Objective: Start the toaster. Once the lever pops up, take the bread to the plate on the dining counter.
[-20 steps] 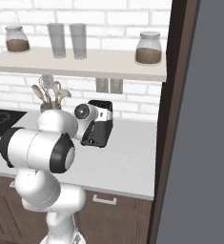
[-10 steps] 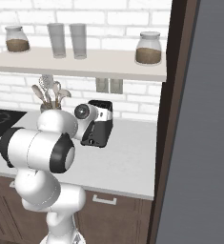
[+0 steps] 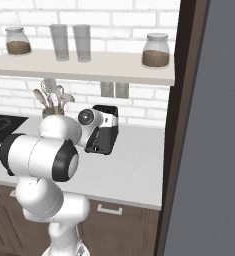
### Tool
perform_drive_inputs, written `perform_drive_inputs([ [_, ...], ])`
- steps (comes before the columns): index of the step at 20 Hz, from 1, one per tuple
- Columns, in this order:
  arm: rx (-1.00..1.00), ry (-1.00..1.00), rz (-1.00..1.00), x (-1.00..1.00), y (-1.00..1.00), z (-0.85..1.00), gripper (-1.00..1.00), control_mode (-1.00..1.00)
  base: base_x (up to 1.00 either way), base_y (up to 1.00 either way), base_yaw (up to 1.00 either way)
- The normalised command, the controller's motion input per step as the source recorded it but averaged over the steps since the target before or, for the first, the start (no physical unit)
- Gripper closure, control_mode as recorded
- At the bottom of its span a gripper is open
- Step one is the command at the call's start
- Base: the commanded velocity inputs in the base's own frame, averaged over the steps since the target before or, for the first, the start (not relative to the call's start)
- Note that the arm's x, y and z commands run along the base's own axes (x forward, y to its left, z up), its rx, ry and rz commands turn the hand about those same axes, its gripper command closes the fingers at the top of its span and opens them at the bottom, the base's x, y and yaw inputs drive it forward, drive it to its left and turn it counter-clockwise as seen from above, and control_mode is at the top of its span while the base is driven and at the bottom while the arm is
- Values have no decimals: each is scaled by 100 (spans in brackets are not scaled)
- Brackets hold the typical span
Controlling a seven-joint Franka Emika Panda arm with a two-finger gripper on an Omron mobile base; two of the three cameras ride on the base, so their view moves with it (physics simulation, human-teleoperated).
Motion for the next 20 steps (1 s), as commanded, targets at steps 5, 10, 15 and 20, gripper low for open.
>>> perform_drive_inputs([
  [5, 0, 0, 0, 0, 0, 0, -100, -100, 0, 0, 0],
  [10, 0, 0, 0, 0, 0, 0, -100, -100, 0, 0, 0],
  [15, 0, 0, 0, 0, 0, 0, -100, -100, 0, 0, 0],
  [20, 0, 0, 0, 0, 0, 0, -100, -100, 0, 0, 0],
])
